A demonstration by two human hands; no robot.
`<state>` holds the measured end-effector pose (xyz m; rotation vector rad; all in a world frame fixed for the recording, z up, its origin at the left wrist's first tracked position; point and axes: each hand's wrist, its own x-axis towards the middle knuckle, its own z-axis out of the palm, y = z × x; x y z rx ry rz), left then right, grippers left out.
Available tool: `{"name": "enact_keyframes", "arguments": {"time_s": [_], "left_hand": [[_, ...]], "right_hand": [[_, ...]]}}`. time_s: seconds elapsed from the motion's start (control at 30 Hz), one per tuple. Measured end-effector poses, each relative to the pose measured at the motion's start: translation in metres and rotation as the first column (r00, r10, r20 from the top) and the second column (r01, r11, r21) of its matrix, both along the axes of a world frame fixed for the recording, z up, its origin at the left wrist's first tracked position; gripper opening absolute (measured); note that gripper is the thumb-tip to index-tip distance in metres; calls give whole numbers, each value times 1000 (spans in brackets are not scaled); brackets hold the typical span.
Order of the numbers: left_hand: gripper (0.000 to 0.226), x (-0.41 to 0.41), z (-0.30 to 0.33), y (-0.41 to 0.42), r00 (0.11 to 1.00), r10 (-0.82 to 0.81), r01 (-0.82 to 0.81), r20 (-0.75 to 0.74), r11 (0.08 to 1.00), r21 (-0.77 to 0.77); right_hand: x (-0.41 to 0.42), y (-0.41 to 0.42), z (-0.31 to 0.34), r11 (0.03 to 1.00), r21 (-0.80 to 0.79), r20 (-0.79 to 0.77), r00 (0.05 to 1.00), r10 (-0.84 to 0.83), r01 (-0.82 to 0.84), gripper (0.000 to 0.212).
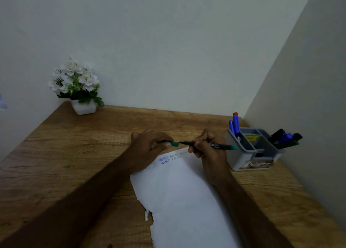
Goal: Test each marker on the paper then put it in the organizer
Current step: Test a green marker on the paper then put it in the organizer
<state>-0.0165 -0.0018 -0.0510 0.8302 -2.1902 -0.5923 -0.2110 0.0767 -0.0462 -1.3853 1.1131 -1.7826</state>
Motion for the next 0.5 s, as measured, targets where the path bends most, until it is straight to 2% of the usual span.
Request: {"name": "enact_keyframes", "arguments": {"time_s": [0.17, 0.3, 0.43, 0.5], "left_hand": [[15, 1, 2, 0, 1000, -10, 10, -13, 1000, 26], [15, 1, 3, 2, 998, -57, 57, -7, 998, 27], [12, -1, 5, 5, 987, -141, 145, -74, 989, 40], [13, -1, 6, 5, 984, -158, 163, -84, 985, 55]], "right_hand": [[2, 2, -1, 999, 39, -14, 1000, 21, -20, 10], [5, 4, 1, 998, 50, -79, 996, 37, -33, 21], [10, 5, 4, 996, 72, -140, 988, 71, -61, 9], [10, 5, 4, 995, 95, -155, 987, 52, -37, 17]]}}
